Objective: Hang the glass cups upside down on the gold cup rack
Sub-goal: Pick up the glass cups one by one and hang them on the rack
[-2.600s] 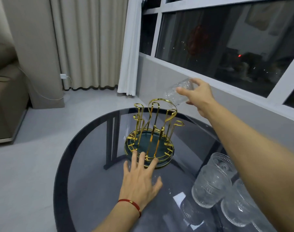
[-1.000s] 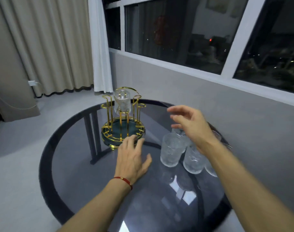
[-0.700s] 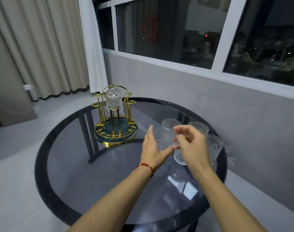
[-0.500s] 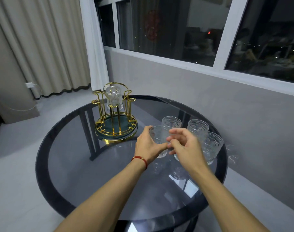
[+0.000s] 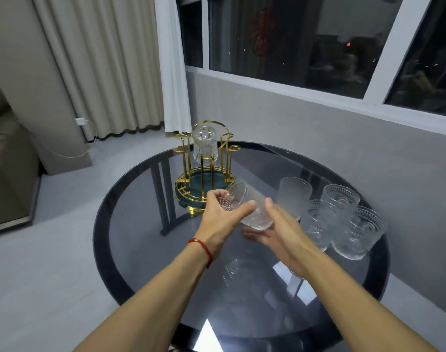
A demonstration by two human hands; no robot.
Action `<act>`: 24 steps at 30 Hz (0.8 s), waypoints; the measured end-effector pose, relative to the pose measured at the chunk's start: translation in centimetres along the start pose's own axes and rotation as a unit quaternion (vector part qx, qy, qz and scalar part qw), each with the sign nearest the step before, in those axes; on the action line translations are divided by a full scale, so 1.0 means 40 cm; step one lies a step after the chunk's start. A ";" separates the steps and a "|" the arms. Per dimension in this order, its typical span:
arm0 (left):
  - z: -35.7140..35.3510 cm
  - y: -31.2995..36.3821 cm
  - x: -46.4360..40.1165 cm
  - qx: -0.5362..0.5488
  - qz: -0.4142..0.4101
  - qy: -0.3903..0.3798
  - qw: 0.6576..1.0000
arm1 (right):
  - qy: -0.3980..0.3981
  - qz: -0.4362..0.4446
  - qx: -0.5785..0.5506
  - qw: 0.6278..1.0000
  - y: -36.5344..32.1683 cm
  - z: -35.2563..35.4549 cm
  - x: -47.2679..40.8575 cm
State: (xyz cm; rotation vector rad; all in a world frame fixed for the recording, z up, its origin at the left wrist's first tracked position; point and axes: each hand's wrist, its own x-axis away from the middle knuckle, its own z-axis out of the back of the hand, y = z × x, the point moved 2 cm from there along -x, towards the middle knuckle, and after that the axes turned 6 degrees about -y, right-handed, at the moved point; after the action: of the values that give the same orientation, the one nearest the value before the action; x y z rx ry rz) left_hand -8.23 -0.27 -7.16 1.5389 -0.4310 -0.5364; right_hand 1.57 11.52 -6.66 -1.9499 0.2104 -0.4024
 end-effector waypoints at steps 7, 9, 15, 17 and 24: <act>0.112 -0.016 -0.019 -0.099 -0.070 -0.013 0.993 | 0.050 0.080 -0.071 0.993 -0.020 0.003 -0.038; 0.141 -0.051 -0.037 -0.259 -0.093 0.030 0.961 | 0.106 0.107 -0.004 0.989 -0.021 0.006 -0.041; 0.154 -0.118 -0.071 -0.470 -0.122 0.021 0.874 | 0.217 0.262 0.277 0.899 -0.098 -0.026 -0.022; 0.153 -0.127 -0.076 -0.497 -0.127 0.023 0.858 | 0.253 0.290 0.274 0.881 -0.142 -0.044 -0.036; 0.141 -0.143 -0.079 -0.555 -0.114 0.016 0.824 | 0.231 0.359 0.247 0.870 -0.391 -0.186 -0.219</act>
State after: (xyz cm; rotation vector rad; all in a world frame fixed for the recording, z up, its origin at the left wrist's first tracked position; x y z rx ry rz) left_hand -14.36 -2.82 -12.64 0.4512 0.1302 -0.7587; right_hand -9.93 14.33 8.72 -1.1284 1.0066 -0.3667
